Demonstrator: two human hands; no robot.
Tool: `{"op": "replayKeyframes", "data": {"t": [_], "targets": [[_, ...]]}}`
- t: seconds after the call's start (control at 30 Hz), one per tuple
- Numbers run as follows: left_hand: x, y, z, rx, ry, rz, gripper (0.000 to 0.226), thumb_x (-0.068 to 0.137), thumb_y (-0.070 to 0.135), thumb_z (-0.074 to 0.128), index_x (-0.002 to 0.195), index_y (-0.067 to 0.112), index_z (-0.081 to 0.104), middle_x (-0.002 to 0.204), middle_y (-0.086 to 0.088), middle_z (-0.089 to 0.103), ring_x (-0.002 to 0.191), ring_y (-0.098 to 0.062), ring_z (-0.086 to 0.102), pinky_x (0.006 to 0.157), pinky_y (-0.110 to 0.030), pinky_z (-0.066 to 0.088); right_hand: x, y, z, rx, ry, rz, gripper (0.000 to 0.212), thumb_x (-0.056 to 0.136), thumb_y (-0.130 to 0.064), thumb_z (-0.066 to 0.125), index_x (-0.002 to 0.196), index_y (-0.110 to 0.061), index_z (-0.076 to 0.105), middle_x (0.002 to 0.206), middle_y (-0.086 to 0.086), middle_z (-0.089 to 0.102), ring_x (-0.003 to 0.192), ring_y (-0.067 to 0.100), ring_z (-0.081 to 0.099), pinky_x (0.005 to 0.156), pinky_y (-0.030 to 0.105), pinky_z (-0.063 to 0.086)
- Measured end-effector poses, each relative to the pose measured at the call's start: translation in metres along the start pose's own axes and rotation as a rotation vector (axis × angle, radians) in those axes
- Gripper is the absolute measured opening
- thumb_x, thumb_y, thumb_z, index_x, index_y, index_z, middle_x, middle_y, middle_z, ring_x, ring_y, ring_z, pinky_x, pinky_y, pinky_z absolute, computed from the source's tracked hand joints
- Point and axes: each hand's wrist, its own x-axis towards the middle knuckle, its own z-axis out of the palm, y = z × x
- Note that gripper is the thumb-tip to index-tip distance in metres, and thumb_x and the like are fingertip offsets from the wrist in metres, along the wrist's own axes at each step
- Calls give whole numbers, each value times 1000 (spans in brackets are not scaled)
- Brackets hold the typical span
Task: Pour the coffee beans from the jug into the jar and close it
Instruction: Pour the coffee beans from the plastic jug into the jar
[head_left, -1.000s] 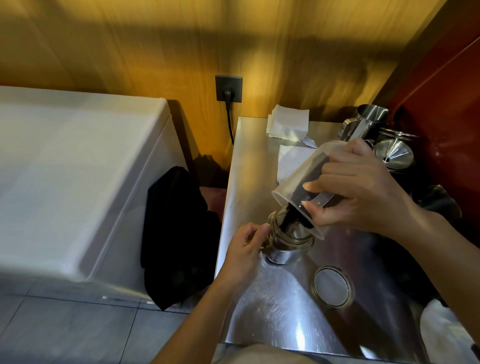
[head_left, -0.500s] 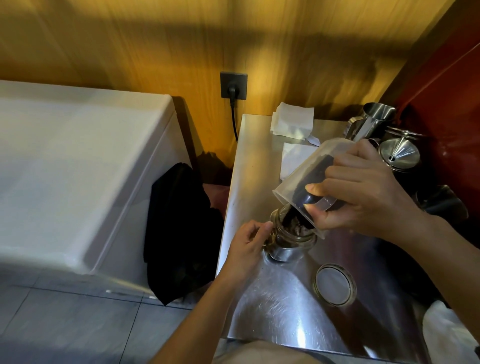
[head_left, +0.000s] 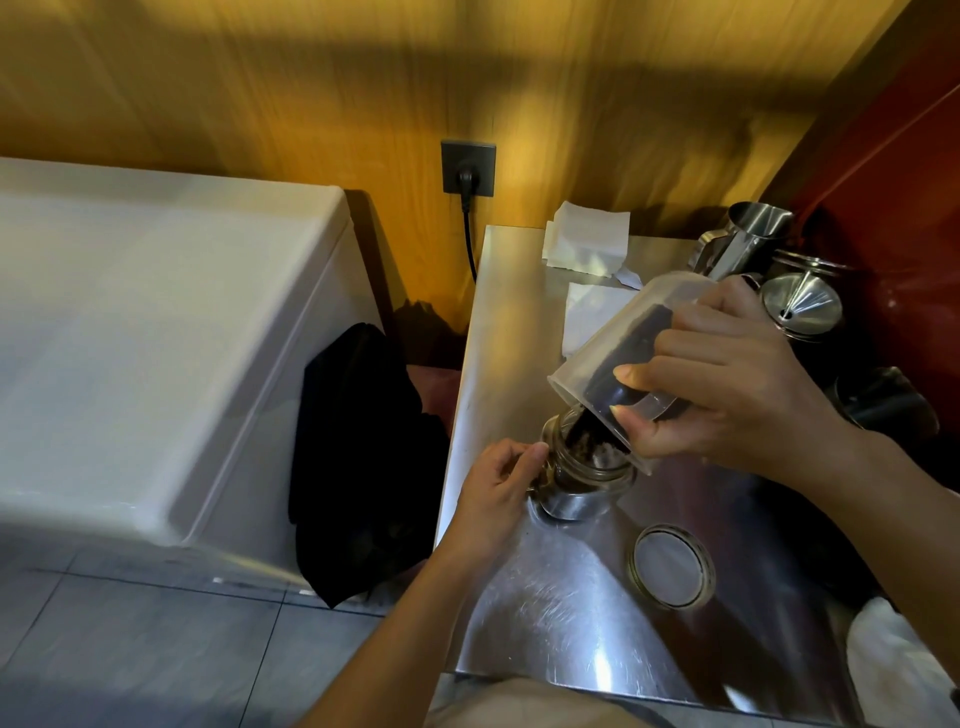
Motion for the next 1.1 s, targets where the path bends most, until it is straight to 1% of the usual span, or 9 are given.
{"op": "replayKeyframes", "data": {"t": [0.07, 0.27, 0.43, 0.53, 0.67, 0.83, 0.9, 0.97, 1.1], "targets": [[2, -2, 1, -4, 1, -3, 28, 77, 61, 61, 64, 36, 65, 85, -15, 56, 78, -23, 55, 72, -40, 45, -1, 0, 1, -7, 6, 1, 23, 76, -19, 68, 60, -4, 65, 48, 3, 52, 53, 19, 43, 62, 33, 30], [5, -11, 1, -78, -6, -15, 46, 68, 77, 68, 68, 31, 66, 86, -19, 53, 80, -29, 51, 74, -46, 41, -4, 0, 1, -14, 20, 3, 24, 79, -20, 67, 62, -4, 65, 51, 2, 54, 61, 14, 38, 68, 29, 24], [7, -14, 2, -92, -1, -23, 45, 69, 76, 69, 68, 30, 65, 86, -19, 53, 80, -31, 51, 74, -48, 41, -2, 1, -1, 13, -8, -4, 21, 76, -18, 71, 61, -5, 64, 50, 1, 52, 61, 12, 35, 66, 29, 26], [6, -15, 1, -87, -6, -25, 45, 69, 75, 70, 69, 31, 65, 85, -18, 54, 79, -28, 53, 74, -46, 42, -5, 1, -1, 13, 2, 26, 22, 76, -19, 72, 62, -2, 65, 50, 3, 53, 59, 14, 37, 67, 29, 24], [5, -14, 1, -106, -10, -44, 43, 70, 73, 71, 71, 31, 67, 90, -21, 55, 83, -30, 54, 77, -48, 42, -5, 0, -1, -1, 9, 26, 22, 74, -19, 72, 62, -1, 66, 50, 5, 54, 57, 16, 40, 66, 30, 25], [4, -10, 1, -66, -5, -10, 42, 69, 76, 67, 69, 35, 67, 87, -16, 55, 81, -25, 54, 75, -43, 43, -4, 1, -3, -1, 1, 1, 25, 79, -20, 68, 63, -1, 66, 51, 4, 55, 61, 13, 36, 67, 30, 24], [3, -6, 1, -59, -5, -5, 35, 72, 71, 67, 66, 36, 67, 86, -15, 55, 80, -23, 53, 75, -40, 43, -5, 0, -3, -3, -1, -4, 25, 79, -20, 67, 62, -1, 66, 51, 4, 55, 61, 14, 37, 65, 32, 27], [2, -2, 0, -11, -8, -6, 26, 77, 61, 64, 65, 38, 66, 85, -12, 55, 77, -16, 54, 72, -31, 43, -5, 0, -4, 0, -2, -2, 24, 79, -19, 67, 62, -1, 65, 51, 4, 54, 57, 17, 40, 63, 35, 30], [2, 0, -4, 68, -19, 2, 27, 96, 30, 62, 69, 31, 62, 86, -10, 57, 72, -9, 54, 63, -13, 43, -2, 2, -6, -1, -1, -6, 23, 79, -18, 67, 62, -2, 65, 50, 4, 54, 51, 21, 43, 61, 38, 32]]}}
